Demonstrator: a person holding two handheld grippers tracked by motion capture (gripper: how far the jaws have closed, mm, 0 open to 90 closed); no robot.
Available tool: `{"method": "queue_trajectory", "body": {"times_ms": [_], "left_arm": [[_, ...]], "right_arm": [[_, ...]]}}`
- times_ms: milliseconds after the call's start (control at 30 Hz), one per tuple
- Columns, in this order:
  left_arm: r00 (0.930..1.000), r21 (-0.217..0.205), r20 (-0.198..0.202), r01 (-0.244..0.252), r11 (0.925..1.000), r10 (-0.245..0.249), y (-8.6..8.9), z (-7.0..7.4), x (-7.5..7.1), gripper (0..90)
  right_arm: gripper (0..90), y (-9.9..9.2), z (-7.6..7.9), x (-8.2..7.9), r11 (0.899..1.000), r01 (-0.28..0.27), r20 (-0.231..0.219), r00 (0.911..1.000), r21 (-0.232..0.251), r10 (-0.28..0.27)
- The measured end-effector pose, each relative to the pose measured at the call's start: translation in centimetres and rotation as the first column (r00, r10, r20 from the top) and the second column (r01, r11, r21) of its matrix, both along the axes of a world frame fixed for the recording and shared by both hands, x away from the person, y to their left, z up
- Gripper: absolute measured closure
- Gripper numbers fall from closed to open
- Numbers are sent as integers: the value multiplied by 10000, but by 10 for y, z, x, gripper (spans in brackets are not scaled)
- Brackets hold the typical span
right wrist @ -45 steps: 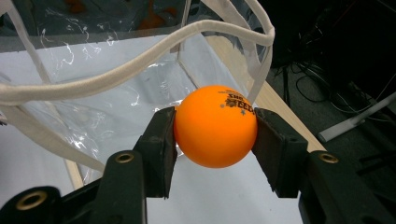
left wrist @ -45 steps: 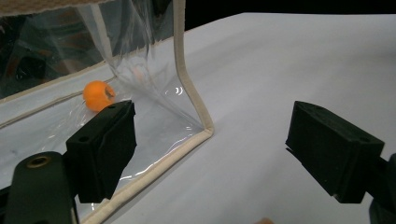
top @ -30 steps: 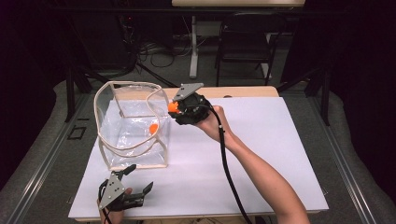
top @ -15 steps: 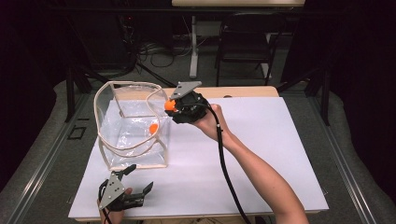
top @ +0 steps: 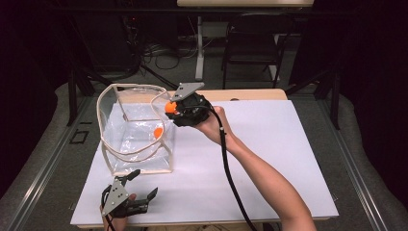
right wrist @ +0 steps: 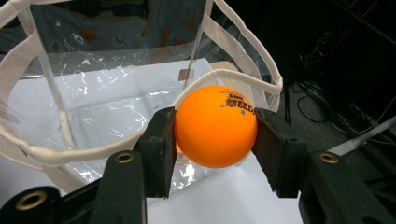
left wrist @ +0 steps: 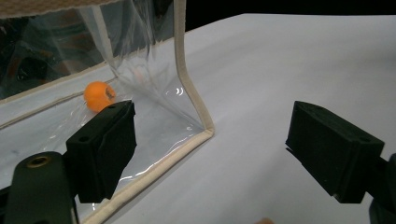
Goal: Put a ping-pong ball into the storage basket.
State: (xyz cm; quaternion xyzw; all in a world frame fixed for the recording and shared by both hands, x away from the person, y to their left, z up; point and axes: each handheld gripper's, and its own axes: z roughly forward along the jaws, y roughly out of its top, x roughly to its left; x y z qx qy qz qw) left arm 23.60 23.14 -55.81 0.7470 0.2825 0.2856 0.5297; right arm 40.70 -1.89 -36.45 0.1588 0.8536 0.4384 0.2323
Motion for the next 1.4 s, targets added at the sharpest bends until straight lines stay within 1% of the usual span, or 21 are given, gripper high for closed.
{"method": "queue_trajectory", "body": {"times_ms": [300, 700, 1400], "left_arm": [[10000, -7, 7, -31, 10000, 31, 0, 0, 0, 157], [10000, -25, -18, -12, 10000, 12, 0, 0, 0, 157], [10000, -8, -9, 4, 10000, -4, 0, 0, 0, 157]], "right_arm": [[508, 4, 4, -3, 9998, -71, 76, 9999, 209, 69], [508, 12, 9, -6, 9994, -212, 201, 9996, 270, 207], [508, 24, 12, -13, 9981, -501, 338, 9982, 371, 489]]}}
